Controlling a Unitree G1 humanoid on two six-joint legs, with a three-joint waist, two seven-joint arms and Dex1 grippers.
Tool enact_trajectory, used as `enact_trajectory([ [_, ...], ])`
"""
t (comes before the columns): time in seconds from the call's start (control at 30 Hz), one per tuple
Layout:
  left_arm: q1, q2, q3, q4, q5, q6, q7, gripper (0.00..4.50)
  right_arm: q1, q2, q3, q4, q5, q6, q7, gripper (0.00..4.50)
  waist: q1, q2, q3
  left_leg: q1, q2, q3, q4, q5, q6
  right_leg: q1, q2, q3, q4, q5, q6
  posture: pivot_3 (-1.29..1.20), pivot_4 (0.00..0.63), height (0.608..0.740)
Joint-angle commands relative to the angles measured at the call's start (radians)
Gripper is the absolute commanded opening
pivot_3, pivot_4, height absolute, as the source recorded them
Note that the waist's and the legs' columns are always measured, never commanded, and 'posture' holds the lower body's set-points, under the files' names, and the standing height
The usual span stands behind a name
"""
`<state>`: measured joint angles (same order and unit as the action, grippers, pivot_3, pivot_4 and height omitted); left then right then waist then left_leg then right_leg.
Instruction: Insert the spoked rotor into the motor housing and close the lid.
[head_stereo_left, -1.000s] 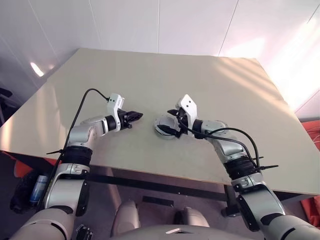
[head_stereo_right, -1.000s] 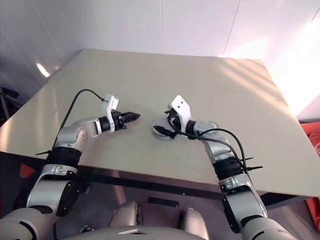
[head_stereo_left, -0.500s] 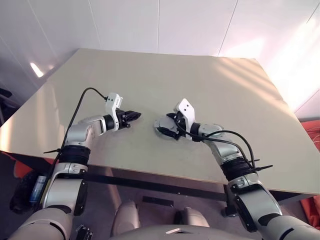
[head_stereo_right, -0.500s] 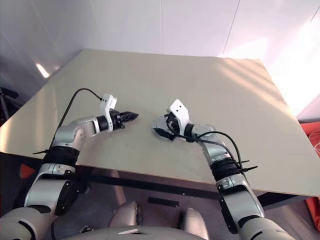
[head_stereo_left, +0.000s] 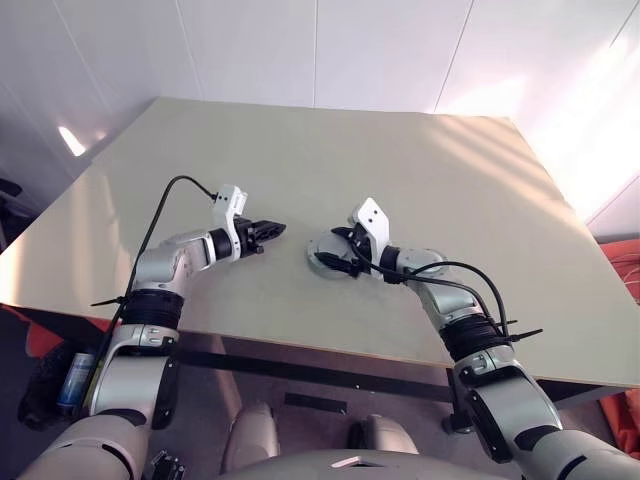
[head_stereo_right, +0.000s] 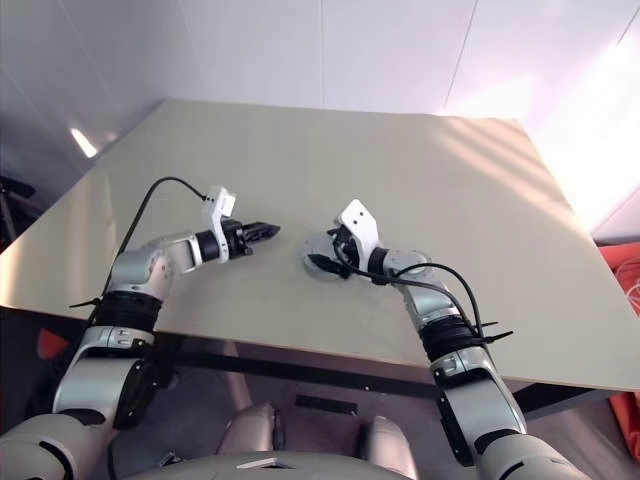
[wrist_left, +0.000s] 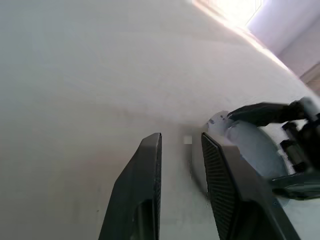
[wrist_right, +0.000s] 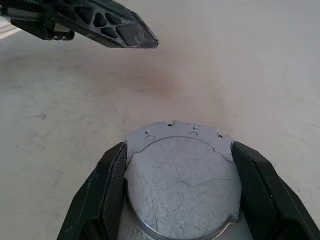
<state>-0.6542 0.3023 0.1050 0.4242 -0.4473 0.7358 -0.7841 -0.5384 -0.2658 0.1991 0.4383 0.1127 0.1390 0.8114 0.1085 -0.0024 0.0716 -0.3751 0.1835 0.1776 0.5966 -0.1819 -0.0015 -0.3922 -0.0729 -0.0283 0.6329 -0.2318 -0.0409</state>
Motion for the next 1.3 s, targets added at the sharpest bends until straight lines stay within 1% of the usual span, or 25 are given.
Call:
enact_trajectory([
  [0.03, -0.066, -0.071, 0.026, -0.064, -0.101, 0.08, 0.001, 1.34, 0.006, -0.007, 0.009, 0.028, -0.024, 0.009, 0.001, 3.19, 0.0, 0.0, 0.0, 0.001, 0.0, 0.0, 0.0, 0.0, 0.0, 0.001, 0.0, 0.0, 0.0, 0.0, 0.0, 0.0, 0.0, 0.74],
  [0.07, -0.075, -0.088, 0.028, -0.057, -0.11, 0.096, 0.004, 1.34, 0.005, -0.006, 0.009, 0.029, -0.025, 0.009, 0.0, 3.19, 0.0, 0.0, 0.0, 0.001, 0.0, 0.0, 0.0, 0.0, 0.0, 0.002, 0.0, 0.0, -0.001, 0.0, 0.0, 0.0, 0.0, 0.74],
  [0.1, -0.085, -0.104, 0.022, -0.045, -0.111, 0.101, 0.003, 1.16, 0.004, -0.006, 0.009, 0.031, -0.025, 0.009, -0.001, 3.19, -0.002, 0.0, 0.0, 0.002, -0.001, 0.0, 0.0, 0.0, 0.0, 0.003, 0.0, 0.0, -0.002, 0.0, 0.0, 0.0, 0.0, 0.74],
  [0.17, -0.102, -0.134, 0.017, -0.023, -0.123, 0.115, -0.002, 0.73, 0.004, -0.005, 0.01, 0.03, -0.026, 0.008, -0.004, 3.19, -0.007, 0.0, 0.0, 0.003, -0.001, 0.0, -0.001, 0.0, 0.0, 0.004, 0.0, 0.0, -0.004, 0.0, 0.0, 0.0, 0.0, 0.74],
  [0.23, -0.129, -0.162, 0.023, 0.035, -0.126, 0.128, 0.009, 0.08, 0.005, -0.005, 0.01, 0.028, -0.026, 0.008, -0.007, 3.19, -0.008, 0.0, 0.0, 0.004, -0.001, 0.0, -0.004, 0.0, 0.001, 0.005, 0.0, 0.0, -0.007, 0.0, 0.0, 0.0, 0.0, 0.74],
  [0.27, -0.14, -0.17, 0.025, 0.069, -0.119, 0.128, 0.017, 0.0, 0.006, -0.005, 0.01, 0.027, -0.026, 0.008, -0.008, 3.19, -0.009, 0.0, 0.0, 0.004, -0.001, 0.0, -0.005, 0.0, 0.0, 0.006, 0.0, -0.001, -0.009, 0.0, 0.0, 0.0, 0.0, 0.74],
  [0.43, -0.164, -0.174, 0.008, 0.181, -0.082, 0.147, 0.039, 0.0, 0.009, -0.011, 0.011, 0.017, -0.033, 0.007, -0.018, 3.19, -0.011, 0.0, 0.0, 0.005, -0.002, 0.0, -0.005, -0.002, 0.004, 0.007, 0.0, -0.001, -0.01, 0.0, 0.0, 0.0, 0.0, 0.74],
  [0.6, -0.157, -0.151, -0.117, 0.229, 0.022, 0.18, 0.034, 0.0, 0.008, -0.014, 0.008, 0.016, -0.039, 0.006, -0.036, 3.19, -0.011, 0.0, 0.0, 0.005, -0.001, 0.0, -0.006, -0.003, 0.005, 0.008, 0.0, -0.001, -0.011, 0.0, 0.0, 0.0, 0.0, 0.74],
  [0.73, -0.159, -0.139, -0.159, 0.245, 0.042, 0.214, 0.011, 0.0, 0.01, -0.015, 0.008, 0.012, -0.04, 0.006, -0.041, 3.19, -0.011, 0.0, 0.0, 0.012, -0.002, -0.001, -0.008, -0.003, 0.004, 0.015, 0.0, -0.001, -0.015, 0.0, 0.001, 0.0, 0.0, 0.74],
  [0.87, -0.175, -0.134, -0.163, 0.275, 0.05, 0.241, 0.008, 0.0, 0.009, -0.013, 0.0, 0.011, -0.039, 0.008, -0.053, 3.19, -0.011, 0.0, 0.0, 0.024, -0.004, 0.0, -0.02, -0.002, 0.003, 0.027, 0.0, -0.001, -0.026, -0.003, 0.006, 0.0, 0.0, 0.74],
  [1.03, -0.184, -0.127, -0.152, 0.289, 0.051, 0.24, 0.0, 0.0, 0.013, -0.019, -0.012, -0.016, -0.008, 0.023, -0.017, 3.19, -0.011, 0.0, 0.0, 0.025, -0.004, 0.0, -0.021, -0.002, 0.003, 0.028, -0.001, -0.001, -0.026, -0.003, 0.006, 0.0, 0.0, 0.74],
  [1.13, -0.188, -0.125, -0.147, 0.297, 0.052, 0.235, 0.0, 0.0, 0.012, -0.027, -0.01, -0.031, -0.006, 0.023, -0.002, 4.25, -0.01, 0.0, 0.0, 0.025, -0.004, 0.0, -0.021, -0.002, 0.003, 0.028, -0.001, -0.001, -0.027, -0.003, 0.006, 0.0, 0.0, 0.74],
  [1.17, -0.189, -0.126, -0.146, 0.299, 0.052, 0.234, 0.001, 0.0, 0.01, -0.029, -0.01, -0.035, -0.017, 0.016, -0.018, 4.49, -0.01, 0.0, 0.0, 0.025, -0.004, 0.0, -0.021, -0.002, 0.003, 0.028, -0.001, -0.001, -0.027, -0.003, 0.006, 0.0, 0.0, 0.74],
  [1.2, -0.189, -0.126, -0.145, 0.3, 0.052, 0.234, 0.001, 0.0, 0.007, -0.031, -0.008, -0.038, -0.027, 0.01, -0.031, 4.49, -0.01, 0.0, 0.0, 0.025, -0.005, 0.0, -0.021, -0.002, 0.004, 0.028, -0.001, -0.001, -0.027, -0.003, 0.006, 0.0, 0.0, 0.74],
  [1.3, -0.195, -0.125, -0.14, 0.309, 0.052, 0.231, 0.002, 0.0, 0.001, -0.049, 0.0, -0.076, -0.029, 0.007, -0.009, 4.49, -0.01, 0.0, 0.0, 0.025, -0.005, 0.0, -0.023, -0.002, 0.004, 0.027, -0.001, -0.001, -0.027, -0.001, 0.003, 0.0, 0.0, 0.74],
])
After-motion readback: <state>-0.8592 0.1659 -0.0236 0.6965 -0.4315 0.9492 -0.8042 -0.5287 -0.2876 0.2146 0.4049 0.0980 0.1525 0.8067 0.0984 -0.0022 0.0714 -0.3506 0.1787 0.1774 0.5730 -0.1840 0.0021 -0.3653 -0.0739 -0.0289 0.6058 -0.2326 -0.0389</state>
